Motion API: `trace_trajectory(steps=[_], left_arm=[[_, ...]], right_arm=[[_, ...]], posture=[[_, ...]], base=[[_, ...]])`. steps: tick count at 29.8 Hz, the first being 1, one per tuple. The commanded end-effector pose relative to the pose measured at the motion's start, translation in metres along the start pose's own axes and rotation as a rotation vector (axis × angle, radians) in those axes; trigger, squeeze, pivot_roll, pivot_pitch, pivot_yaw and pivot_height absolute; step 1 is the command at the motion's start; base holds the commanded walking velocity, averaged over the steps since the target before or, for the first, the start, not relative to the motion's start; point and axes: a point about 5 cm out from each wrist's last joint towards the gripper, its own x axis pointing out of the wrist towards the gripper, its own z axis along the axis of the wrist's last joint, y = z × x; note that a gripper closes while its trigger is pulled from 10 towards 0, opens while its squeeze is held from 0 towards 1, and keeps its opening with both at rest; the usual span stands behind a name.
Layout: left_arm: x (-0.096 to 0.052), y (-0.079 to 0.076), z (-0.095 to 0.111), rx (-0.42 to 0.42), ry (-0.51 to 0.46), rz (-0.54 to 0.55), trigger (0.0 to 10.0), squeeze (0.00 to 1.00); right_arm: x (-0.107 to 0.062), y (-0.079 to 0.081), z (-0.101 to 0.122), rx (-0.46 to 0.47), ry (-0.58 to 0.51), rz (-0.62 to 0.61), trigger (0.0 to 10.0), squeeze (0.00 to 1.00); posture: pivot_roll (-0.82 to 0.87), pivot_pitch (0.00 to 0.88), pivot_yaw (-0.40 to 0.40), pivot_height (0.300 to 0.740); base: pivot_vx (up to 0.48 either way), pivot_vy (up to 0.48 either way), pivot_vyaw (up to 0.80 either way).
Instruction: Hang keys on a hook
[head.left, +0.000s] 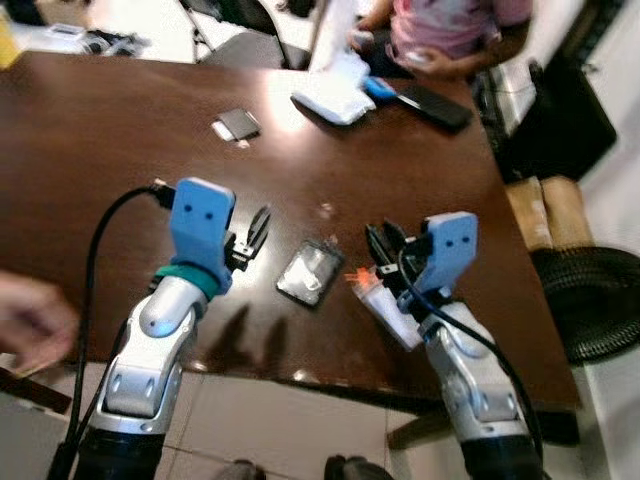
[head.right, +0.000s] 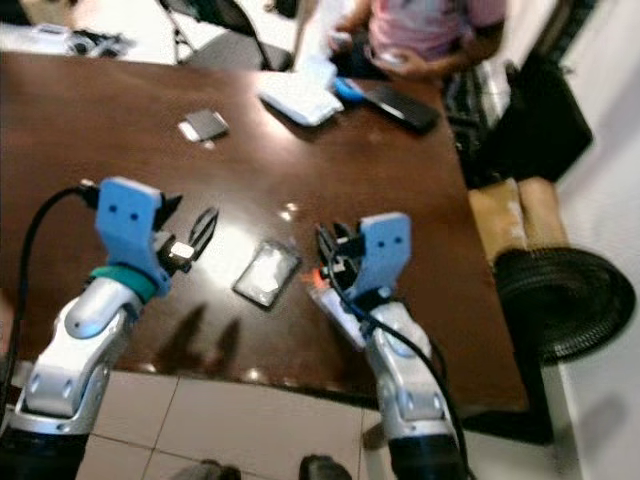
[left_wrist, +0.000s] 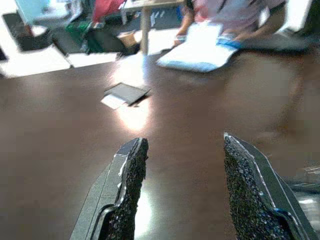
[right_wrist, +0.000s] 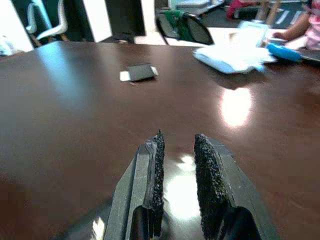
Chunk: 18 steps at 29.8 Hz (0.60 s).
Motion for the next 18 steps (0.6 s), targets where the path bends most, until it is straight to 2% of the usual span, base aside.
trace_trajectory(steps=[1,4,5,6,7,8,9,11,13,15,18], left_arm=[[-0.002,-0.008,-0.003,-0.015,0.021,-0.078,10.0,0.0],[-0.003,-0.011,-0.002,-0.021,0.027,-0.118,10.0,0.0],[-0.006,-0.017,-0.004,-0.031,0.041,-0.178,10.0,0.0],[-0.006,-0.017,-0.004,-0.031,0.041,-0.178,10.0,0.0],[-0.01,-0.023,-0.005,-0.055,0.064,-0.248,10.0,0.0],[-0.016,-0.03,-0.007,-0.076,0.094,-0.328,10.0,0.0],[-0.016,-0.03,-0.007,-0.076,0.094,-0.328,10.0,0.0],[-0.027,-0.039,-0.009,-0.104,0.143,-0.46,10.0,0.0],[-0.027,-0.039,-0.009,-0.104,0.143,-0.46,10.0,0.0],[-0.036,-0.042,-0.007,-0.119,0.172,-0.565,10.0,0.0],[-0.04,-0.042,-0.008,-0.109,0.192,-0.597,10.0,0.0]], right_arm=[[-0.002,0.0,-0.005,-0.008,0.022,0.002,10.0,0.0],[-0.002,-0.001,-0.005,-0.009,0.022,0.001,10.0,0.0],[-0.002,-0.001,-0.005,-0.012,0.022,0.0,10.0,0.0],[-0.002,-0.001,-0.005,-0.012,0.022,0.0,10.0,0.0],[-0.002,-0.002,-0.005,-0.014,0.022,-0.002,10.0,0.0],[-0.002,-0.004,-0.004,-0.019,0.02,-0.006,10.0,0.0],[-0.002,-0.004,-0.004,-0.019,0.02,-0.006,10.0,0.0],[-0.002,-0.008,-0.002,-0.027,0.016,-0.016,10.0,0.0],[-0.002,-0.008,-0.002,-0.027,0.016,-0.016,10.0,0.0],[-0.001,-0.014,0.0,-0.041,0.013,-0.027,10.0,0.0],[-0.001,-0.016,0.001,-0.048,0.012,-0.031,10.0,0.0]], posture=[[0.0,0.092,0.053,0.74],[0.0,0.092,0.053,0.74],[0.0,0.091,0.053,0.74],[0.0,0.091,0.053,0.74],[0.0,0.091,0.053,0.74],[0.0,0.091,0.053,0.74],[0.0,0.091,0.053,0.74],[0.0,0.091,0.053,0.74],[0.0,0.091,0.053,0.74],[0.0,0.091,0.056,0.74],[0.01,0.091,0.058,0.74]], base=[[0.36,0.0,0.0],[0.36,0.0,0.0],[0.337,0.0,0.0],[0.337,0.0,0.0],[0.247,0.0,0.0],[0.0,0.0,0.0],[0.0,0.0,0.0],[0.0,0.0,0.0],[0.0,0.0,0.0],[0.0,0.0,0.0],[0.0,0.0,0.0]])
